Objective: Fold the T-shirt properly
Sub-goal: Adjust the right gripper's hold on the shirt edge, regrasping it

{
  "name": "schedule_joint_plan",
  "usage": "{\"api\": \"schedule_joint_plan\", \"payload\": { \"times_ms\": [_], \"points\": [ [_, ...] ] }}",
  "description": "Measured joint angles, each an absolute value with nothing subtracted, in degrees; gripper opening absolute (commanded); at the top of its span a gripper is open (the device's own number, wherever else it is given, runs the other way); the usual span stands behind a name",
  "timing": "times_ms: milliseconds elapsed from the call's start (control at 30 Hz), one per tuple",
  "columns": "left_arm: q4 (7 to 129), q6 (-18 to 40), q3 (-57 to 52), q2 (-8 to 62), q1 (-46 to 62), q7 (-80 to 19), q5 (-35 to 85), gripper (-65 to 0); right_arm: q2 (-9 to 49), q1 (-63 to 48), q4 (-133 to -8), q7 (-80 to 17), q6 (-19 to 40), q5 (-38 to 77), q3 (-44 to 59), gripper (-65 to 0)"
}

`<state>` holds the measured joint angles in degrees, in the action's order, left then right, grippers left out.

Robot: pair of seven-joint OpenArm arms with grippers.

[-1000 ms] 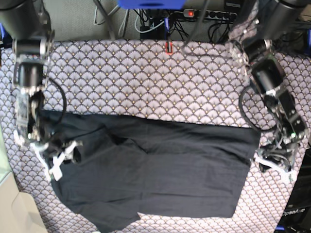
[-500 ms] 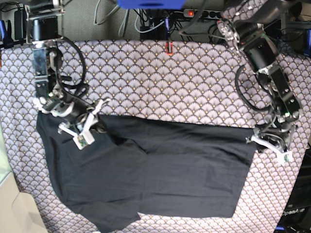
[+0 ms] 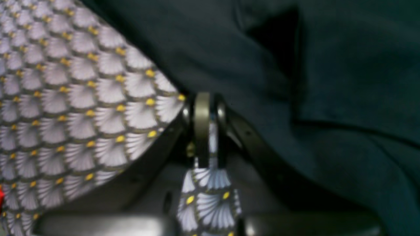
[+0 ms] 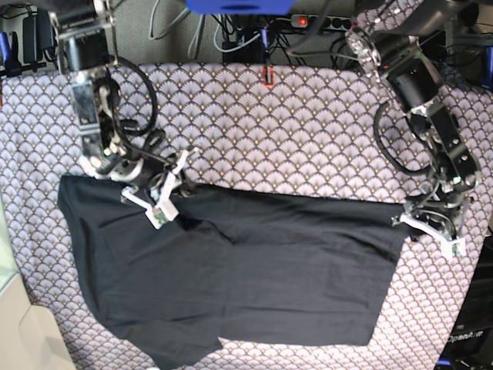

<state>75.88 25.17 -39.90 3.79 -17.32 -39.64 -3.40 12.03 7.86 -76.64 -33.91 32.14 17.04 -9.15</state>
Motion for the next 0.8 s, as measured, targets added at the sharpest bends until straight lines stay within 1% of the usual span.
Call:
{"api": "schedule_joint_plan", "payload": {
  "times_ms": [167,333,567,700,733,800],
  "points": [
    [75.9,25.1,-39.9,3.8,-17.0,-40.0,-3.4,-40.7,12.2,11.2,-72.6,-30.5,32.1,17.2,-9.1,-63.2],
    [75.9,25.1,-39.9,3.8,-16.6,-39.8,-3.6,-40.7,12.3,13.8,-66.4,-30.5,32.1,16.8,-9.2,-63.2],
    [75.9,25.1,-39.9,3.8,-16.6,-39.6,-3.6,-40.7,13.3,15.9,-60.1,-23.8,32.3,16.9,-9.3,-63.1],
    [75.9,25.3,-39.9,3.8,-16.5,-40.1,-3.9,-40.7,12.8,23.3,-52.4,-19.8,32.1,8.2,-9.2,-63.1],
    [75.9,25.3,-39.9,3.8,-16.6,-40.1,-4.0,-40.7,12.4,25.5,-50.5,-17.7,31.9,6.0,-9.0,-63.1],
    [75.9,25.3,-39.9,3.8,-16.5,-40.0,-3.8,-40.7,11.0,28.6,-48.9,-17.0,31.5,0.9,-8.5,-63.2]
  ]
}}
